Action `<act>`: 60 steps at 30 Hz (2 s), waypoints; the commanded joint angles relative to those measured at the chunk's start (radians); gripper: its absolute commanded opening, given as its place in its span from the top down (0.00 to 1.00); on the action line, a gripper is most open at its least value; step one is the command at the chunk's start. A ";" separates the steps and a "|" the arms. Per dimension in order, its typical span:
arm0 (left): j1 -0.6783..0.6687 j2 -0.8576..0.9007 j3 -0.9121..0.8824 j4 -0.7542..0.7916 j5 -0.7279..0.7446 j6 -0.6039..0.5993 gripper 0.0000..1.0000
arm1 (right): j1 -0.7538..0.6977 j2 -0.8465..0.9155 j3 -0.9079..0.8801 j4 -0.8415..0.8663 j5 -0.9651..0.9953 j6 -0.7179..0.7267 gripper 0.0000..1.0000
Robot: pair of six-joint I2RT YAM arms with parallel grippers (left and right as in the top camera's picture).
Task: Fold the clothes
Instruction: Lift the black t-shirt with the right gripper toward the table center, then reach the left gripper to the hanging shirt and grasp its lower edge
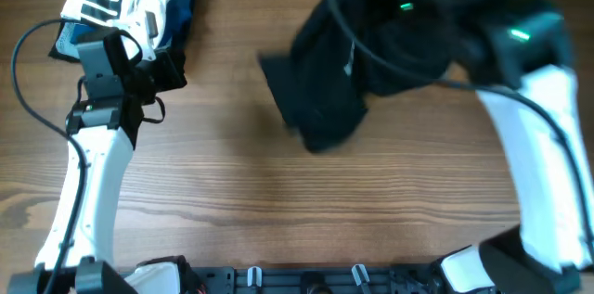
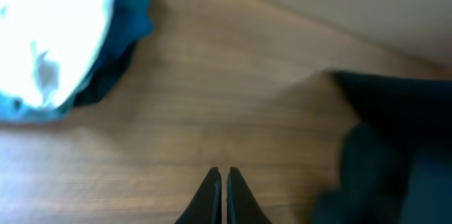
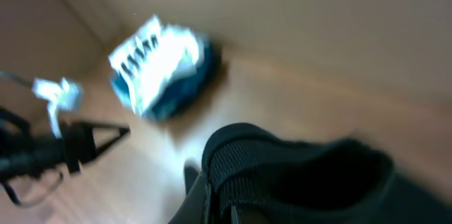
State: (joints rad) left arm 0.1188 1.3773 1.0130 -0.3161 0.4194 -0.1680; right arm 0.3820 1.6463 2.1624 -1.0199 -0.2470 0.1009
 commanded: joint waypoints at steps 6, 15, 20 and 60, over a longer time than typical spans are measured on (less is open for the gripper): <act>-0.131 -0.087 0.009 0.086 0.111 -0.020 0.92 | -0.010 -0.082 0.059 0.144 -0.052 -0.051 0.96; -0.180 -0.034 0.003 -0.080 0.111 0.062 0.80 | -0.010 -0.082 0.059 0.198 -0.069 -0.074 0.96; -0.190 0.101 0.002 -0.072 0.138 0.101 0.69 | -0.010 -0.082 0.059 0.124 -0.069 -0.124 0.96; -0.367 0.557 0.002 0.323 0.710 0.349 0.02 | -0.010 -0.154 0.059 0.111 -0.169 -0.153 0.95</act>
State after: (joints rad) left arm -0.2203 1.9247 1.0130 0.0032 1.0378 0.1333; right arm 0.3740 1.5196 2.2044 -0.9203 -0.3931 -0.0322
